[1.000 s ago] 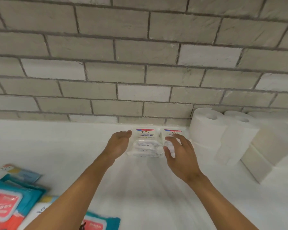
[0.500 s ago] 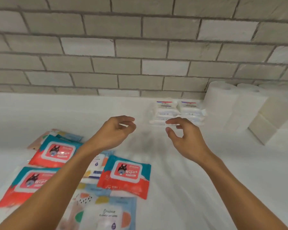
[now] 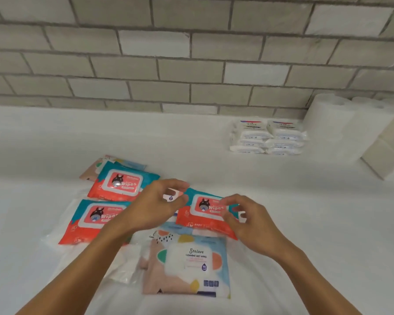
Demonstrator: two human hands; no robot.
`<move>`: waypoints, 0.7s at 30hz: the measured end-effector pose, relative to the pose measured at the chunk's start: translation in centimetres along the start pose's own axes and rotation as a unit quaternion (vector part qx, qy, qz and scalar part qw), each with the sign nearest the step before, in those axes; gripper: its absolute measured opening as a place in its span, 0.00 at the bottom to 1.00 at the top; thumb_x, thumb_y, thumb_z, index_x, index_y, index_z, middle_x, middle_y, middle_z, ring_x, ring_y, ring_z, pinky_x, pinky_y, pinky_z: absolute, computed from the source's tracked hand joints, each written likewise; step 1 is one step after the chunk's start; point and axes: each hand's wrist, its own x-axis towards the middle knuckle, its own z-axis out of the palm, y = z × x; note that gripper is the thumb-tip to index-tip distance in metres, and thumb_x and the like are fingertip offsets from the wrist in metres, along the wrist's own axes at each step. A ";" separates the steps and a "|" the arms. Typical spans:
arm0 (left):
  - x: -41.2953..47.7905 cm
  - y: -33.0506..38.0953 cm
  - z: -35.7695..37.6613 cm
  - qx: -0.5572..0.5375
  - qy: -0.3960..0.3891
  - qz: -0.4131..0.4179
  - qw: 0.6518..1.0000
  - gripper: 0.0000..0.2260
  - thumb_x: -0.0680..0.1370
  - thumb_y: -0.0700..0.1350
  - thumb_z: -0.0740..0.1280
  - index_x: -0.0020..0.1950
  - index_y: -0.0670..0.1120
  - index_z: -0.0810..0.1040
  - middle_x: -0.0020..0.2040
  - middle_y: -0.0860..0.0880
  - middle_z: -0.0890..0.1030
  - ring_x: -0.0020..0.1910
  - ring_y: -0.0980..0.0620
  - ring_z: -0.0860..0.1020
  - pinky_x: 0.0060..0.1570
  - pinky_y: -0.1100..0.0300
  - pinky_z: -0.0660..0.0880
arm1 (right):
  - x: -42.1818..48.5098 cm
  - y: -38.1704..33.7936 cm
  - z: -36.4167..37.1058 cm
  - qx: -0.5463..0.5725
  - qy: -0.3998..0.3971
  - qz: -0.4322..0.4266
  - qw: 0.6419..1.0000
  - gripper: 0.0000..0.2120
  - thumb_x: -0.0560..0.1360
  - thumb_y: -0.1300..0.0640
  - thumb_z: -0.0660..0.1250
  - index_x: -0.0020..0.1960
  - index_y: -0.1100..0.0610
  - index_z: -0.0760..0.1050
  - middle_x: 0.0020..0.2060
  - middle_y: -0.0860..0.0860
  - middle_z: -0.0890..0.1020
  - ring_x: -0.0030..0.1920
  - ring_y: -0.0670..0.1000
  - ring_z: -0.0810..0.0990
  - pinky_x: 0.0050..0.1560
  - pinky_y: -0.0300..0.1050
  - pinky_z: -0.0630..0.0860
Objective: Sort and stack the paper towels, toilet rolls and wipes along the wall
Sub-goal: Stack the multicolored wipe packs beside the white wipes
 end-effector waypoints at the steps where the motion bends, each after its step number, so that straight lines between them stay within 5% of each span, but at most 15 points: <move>1: -0.5 -0.3 0.0 -0.006 0.001 -0.002 1.000 0.13 0.78 0.51 0.68 0.63 0.56 0.79 0.56 0.64 0.79 0.56 0.60 0.78 0.54 0.62 0.78 | -0.4 -0.1 0.5 0.003 -0.011 -0.003 1.000 0.09 0.77 0.52 0.68 0.56 0.45 0.75 0.58 0.43 0.78 0.51 0.38 0.77 0.41 0.25 0.73; 4: -2.0 -1.3 0.3 -0.014 -0.009 -0.009 1.000 0.12 0.79 0.48 0.68 0.61 0.58 0.77 0.54 0.67 0.75 0.57 0.62 0.76 0.42 0.70 0.77 | -1.6 -0.5 2.1 0.005 -0.082 -0.006 0.997 0.15 0.74 0.50 0.72 0.59 0.41 0.73 0.60 0.39 0.76 0.58 0.40 0.77 0.50 0.32 0.78; 9: -3.8 -3.6 1.2 -0.004 -0.032 -0.038 0.999 0.11 0.78 0.50 0.69 0.59 0.60 0.76 0.56 0.64 0.75 0.57 0.60 0.75 0.52 0.65 0.77 | -3.0 -1.1 4.6 -0.154 -0.176 -0.006 0.972 0.35 0.68 0.37 0.73 0.71 0.38 0.62 0.62 0.30 0.64 0.64 0.40 0.59 0.70 0.43 0.63; 14: -4.7 -4.9 1.4 -0.018 -0.031 -0.046 0.998 0.14 0.77 0.48 0.70 0.62 0.59 0.76 0.55 0.68 0.73 0.54 0.65 0.74 0.43 0.72 0.72 | -3.7 -1.3 5.5 -0.177 -0.169 0.037 0.969 0.39 0.68 0.37 0.72 0.73 0.39 0.57 0.66 0.35 0.62 0.62 0.42 0.53 0.73 0.50 0.58; 21: -5.6 -6.2 1.6 -0.097 0.010 -0.044 0.994 0.16 0.77 0.43 0.70 0.59 0.60 0.76 0.56 0.65 0.76 0.57 0.62 0.76 0.47 0.72 0.74 | -3.1 -2.1 6.1 -0.195 -0.163 0.068 0.965 0.42 0.65 0.38 0.76 0.72 0.39 0.58 0.61 0.37 0.63 0.64 0.45 0.56 0.73 0.51 0.57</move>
